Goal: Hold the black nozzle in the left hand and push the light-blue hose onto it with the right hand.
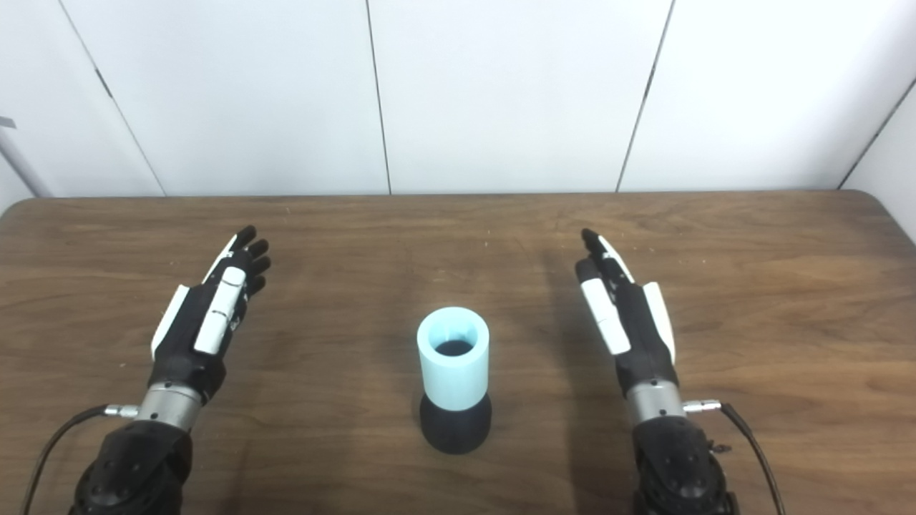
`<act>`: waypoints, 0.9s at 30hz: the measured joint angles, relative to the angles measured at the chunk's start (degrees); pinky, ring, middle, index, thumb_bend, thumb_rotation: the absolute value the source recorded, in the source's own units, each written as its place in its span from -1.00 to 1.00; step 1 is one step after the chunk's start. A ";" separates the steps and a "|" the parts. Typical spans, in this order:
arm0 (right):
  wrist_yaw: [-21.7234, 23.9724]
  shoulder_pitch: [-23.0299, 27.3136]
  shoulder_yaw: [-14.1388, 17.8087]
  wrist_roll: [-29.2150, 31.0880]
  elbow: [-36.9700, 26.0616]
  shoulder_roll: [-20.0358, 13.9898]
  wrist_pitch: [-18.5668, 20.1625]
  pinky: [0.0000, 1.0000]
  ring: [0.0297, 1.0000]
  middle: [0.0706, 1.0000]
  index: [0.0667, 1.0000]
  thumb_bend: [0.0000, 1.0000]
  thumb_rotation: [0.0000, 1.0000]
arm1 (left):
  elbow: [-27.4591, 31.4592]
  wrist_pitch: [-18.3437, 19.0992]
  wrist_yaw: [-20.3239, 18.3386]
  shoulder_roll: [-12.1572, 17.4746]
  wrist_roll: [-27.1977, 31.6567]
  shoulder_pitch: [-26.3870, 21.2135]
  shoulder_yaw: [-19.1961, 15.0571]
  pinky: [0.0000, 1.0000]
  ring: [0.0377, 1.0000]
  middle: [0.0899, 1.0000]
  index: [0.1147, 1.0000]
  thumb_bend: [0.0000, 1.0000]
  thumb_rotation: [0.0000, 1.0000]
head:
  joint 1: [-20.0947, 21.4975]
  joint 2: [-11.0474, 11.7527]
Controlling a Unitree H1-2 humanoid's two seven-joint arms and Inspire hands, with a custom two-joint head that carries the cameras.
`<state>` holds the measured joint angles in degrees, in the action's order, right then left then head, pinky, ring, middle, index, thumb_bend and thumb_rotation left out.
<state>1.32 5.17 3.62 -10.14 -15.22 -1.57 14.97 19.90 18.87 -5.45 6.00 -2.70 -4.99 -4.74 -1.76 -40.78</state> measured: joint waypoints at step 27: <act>-0.07 0.02 2.03 11.37 1.97 -1.24 1.48 0.85 0.87 0.86 0.84 0.04 1.00 | -5.50 -6.23 2.22 -0.15 1.23 0.22 -0.87 0.97 0.96 0.94 0.94 -0.13 1.00 | -0.62 0.18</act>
<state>1.25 5.19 5.65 1.24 -13.25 -2.81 16.45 14.40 12.64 -3.24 5.85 -1.48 -4.76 -5.61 -2.37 -40.61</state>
